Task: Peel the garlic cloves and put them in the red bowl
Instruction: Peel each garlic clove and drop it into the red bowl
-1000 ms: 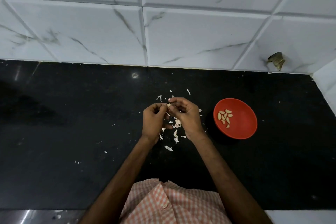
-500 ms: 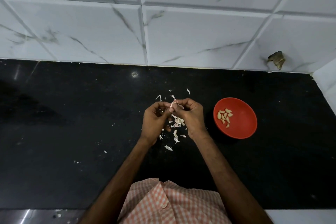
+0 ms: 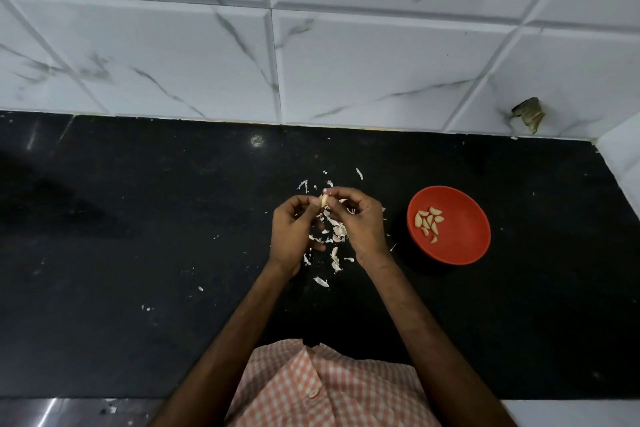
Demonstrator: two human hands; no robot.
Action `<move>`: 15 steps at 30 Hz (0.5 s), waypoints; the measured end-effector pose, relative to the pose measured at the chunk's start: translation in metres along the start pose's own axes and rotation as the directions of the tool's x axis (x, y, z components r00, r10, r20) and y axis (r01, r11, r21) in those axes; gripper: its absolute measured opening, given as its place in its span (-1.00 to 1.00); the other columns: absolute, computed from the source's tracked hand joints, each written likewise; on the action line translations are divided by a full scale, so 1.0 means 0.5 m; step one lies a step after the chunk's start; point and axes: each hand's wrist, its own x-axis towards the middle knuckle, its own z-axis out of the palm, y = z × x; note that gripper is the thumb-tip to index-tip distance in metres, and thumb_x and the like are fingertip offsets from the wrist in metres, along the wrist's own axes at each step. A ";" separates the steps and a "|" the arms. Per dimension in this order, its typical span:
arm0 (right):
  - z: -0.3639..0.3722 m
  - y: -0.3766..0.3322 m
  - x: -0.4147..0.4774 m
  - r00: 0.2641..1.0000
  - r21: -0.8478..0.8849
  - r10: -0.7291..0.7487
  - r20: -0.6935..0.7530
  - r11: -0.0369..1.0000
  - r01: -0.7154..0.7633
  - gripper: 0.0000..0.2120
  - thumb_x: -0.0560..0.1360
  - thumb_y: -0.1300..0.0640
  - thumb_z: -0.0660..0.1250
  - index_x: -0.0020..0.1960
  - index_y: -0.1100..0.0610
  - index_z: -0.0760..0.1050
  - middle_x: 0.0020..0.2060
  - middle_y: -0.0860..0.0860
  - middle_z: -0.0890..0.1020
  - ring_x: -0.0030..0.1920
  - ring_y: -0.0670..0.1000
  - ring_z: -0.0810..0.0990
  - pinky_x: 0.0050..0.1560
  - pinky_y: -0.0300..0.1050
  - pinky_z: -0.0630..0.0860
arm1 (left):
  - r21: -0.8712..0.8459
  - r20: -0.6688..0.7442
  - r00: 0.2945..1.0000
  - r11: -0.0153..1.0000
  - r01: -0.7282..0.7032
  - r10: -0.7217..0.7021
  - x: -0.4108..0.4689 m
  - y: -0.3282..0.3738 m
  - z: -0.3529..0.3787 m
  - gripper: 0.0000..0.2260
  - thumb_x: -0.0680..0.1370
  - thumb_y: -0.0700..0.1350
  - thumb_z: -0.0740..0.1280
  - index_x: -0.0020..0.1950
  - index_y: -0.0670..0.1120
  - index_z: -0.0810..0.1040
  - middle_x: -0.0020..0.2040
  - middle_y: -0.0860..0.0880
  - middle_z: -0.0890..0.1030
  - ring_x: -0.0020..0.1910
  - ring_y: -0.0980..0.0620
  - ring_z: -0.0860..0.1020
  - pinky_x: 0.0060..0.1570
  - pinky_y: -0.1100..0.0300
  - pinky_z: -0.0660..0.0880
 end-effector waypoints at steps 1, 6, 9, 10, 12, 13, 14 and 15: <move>0.002 0.000 0.000 1.000 -0.024 -0.022 -0.009 0.999 0.022 -0.84 0.53 0.24 0.45 0.02 0.01 0.70 0.00 0.00 0.73 0.08 0.01 0.69 0.18 0.10 0.61 | -0.004 -0.007 1.000 1.000 -0.006 0.006 -0.001 0.000 0.001 -0.86 0.64 -0.18 0.33 0.09 -0.24 0.59 -0.12 -0.12 0.61 -0.23 0.00 0.56 -0.51 0.16 0.53; 0.009 -0.016 -0.004 0.998 -0.117 -0.046 0.033 0.992 0.050 -0.78 0.46 0.10 0.55 0.08 0.12 0.70 -0.04 -0.05 0.73 0.01 -0.08 0.67 0.04 -0.14 0.63 | -0.001 -0.024 0.998 0.998 -0.061 0.061 0.000 -0.004 0.002 -0.87 0.66 -0.20 0.30 0.09 -0.24 0.58 -0.09 -0.18 0.64 -0.25 0.05 0.59 -0.48 0.14 0.56; 0.014 -0.013 -0.006 0.998 -0.151 -0.038 0.042 0.988 0.044 -0.73 0.45 0.07 0.56 0.12 0.12 0.69 -0.04 -0.06 0.73 0.03 -0.07 0.68 0.06 0.04 0.66 | 0.008 -0.026 0.997 0.997 -0.074 0.074 0.001 -0.008 0.002 -0.86 0.66 -0.21 0.29 0.11 -0.25 0.58 -0.05 -0.24 0.65 -0.21 0.02 0.60 -0.45 0.14 0.57; 0.014 -0.010 -0.005 0.998 -0.152 -0.039 0.039 0.987 0.045 -0.73 0.46 0.07 0.55 0.13 0.12 0.69 -0.03 -0.06 0.73 0.04 -0.07 0.68 0.08 0.05 0.66 | 0.011 -0.032 0.997 0.997 -0.075 0.076 0.002 -0.009 0.002 -0.87 0.66 -0.21 0.29 0.11 -0.25 0.58 -0.06 -0.24 0.65 -0.20 0.00 0.60 -0.45 0.13 0.57; 0.013 -0.006 -0.004 0.999 -0.119 -0.035 0.039 0.992 0.040 -0.75 0.50 0.13 0.51 0.16 0.14 0.68 0.01 -0.04 0.73 0.08 -0.07 0.68 0.14 0.02 0.64 | 0.005 -0.044 0.996 0.997 -0.073 0.073 0.004 -0.011 0.002 -0.88 0.66 -0.20 0.29 0.10 -0.23 0.57 -0.07 -0.22 0.64 -0.20 0.00 0.59 -0.44 0.13 0.58; 0.012 -0.003 -0.003 0.999 -0.093 -0.026 0.038 0.995 0.029 -0.78 0.52 0.19 0.48 0.16 0.16 0.68 0.02 -0.02 0.73 0.09 -0.06 0.69 0.18 0.01 0.63 | 0.003 -0.049 0.996 0.998 -0.070 0.070 0.005 -0.013 0.002 -0.88 0.66 -0.20 0.29 0.10 -0.23 0.57 -0.07 -0.21 0.63 -0.20 0.00 0.58 -0.44 0.12 0.58; 0.012 -0.002 -0.003 0.999 -0.071 -0.015 0.037 0.997 0.018 -0.80 0.54 0.24 0.45 0.16 0.17 0.68 0.03 0.00 0.74 0.10 -0.05 0.69 0.21 0.01 0.61 | 0.001 -0.054 0.996 0.998 -0.068 0.068 0.005 -0.014 0.001 -0.89 0.66 -0.19 0.30 0.09 -0.22 0.56 -0.08 -0.19 0.63 -0.20 0.01 0.59 -0.43 0.11 0.58; 0.012 -0.001 -0.002 1.000 -0.056 -0.004 0.031 0.998 0.006 -0.81 0.55 0.27 0.42 0.15 0.17 0.68 0.03 0.02 0.74 0.11 -0.04 0.69 0.22 0.01 0.61 | 0.001 -0.060 0.996 0.998 -0.066 0.066 0.006 -0.015 0.001 -0.89 0.66 -0.19 0.30 0.09 -0.22 0.56 -0.08 -0.16 0.62 -0.20 0.01 0.59 -0.44 0.11 0.58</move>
